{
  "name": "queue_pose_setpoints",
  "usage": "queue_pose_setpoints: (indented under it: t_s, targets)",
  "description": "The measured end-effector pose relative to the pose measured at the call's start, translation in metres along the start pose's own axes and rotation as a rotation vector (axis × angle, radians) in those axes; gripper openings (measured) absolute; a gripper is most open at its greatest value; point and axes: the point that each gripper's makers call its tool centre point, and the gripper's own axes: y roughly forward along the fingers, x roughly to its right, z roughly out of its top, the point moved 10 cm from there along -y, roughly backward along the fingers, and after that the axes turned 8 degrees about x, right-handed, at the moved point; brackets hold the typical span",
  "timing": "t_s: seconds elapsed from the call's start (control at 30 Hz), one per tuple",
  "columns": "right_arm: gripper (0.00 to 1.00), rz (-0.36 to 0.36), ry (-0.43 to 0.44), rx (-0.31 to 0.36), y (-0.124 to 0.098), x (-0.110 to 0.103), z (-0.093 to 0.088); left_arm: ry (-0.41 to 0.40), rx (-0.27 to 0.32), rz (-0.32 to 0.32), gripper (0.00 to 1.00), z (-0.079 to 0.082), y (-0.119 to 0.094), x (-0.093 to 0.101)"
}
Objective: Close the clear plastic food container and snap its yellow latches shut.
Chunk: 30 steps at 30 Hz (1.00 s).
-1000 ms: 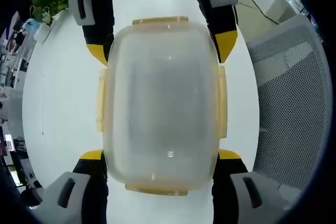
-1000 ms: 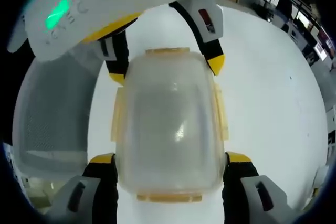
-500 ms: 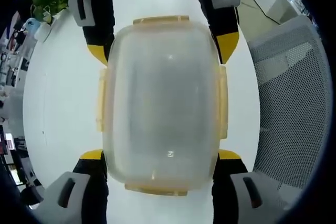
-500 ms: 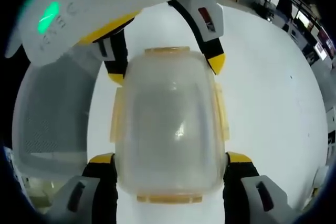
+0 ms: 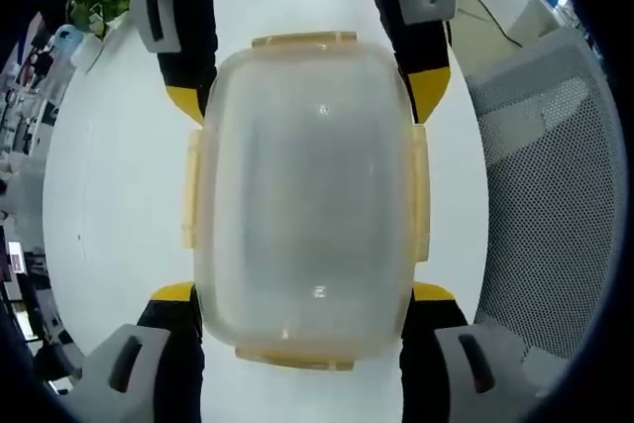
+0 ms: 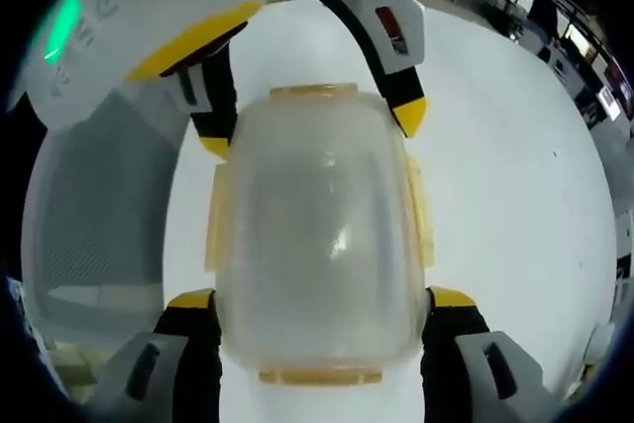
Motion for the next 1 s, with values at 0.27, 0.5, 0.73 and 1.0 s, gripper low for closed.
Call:
queue_pose_setpoints:
  t_s: [0.27, 0.5, 0.73, 1.0]
  targets:
    - [0.84, -0.002, 0.005, -0.010, 0.005, 0.000, 0.009, -0.002, 0.009, 0.001, 0.82, -0.011, -0.002, 0.000]
    - [0.84, -0.003, 0.002, -0.010, 0.013, -0.002, 0.021, -0.008, 0.012, 0.003, 0.82, -0.024, -0.006, 0.002]
    - [0.85, -0.007, -0.003, 0.006, 0.021, -0.005, 0.037, -0.012, 0.006, 0.004, 0.82, -0.042, -0.011, 0.004]
    - [0.85, -0.007, -0.012, 0.028, 0.033, -0.008, 0.057, -0.024, 0.008, 0.007, 0.82, -0.065, -0.017, 0.006]
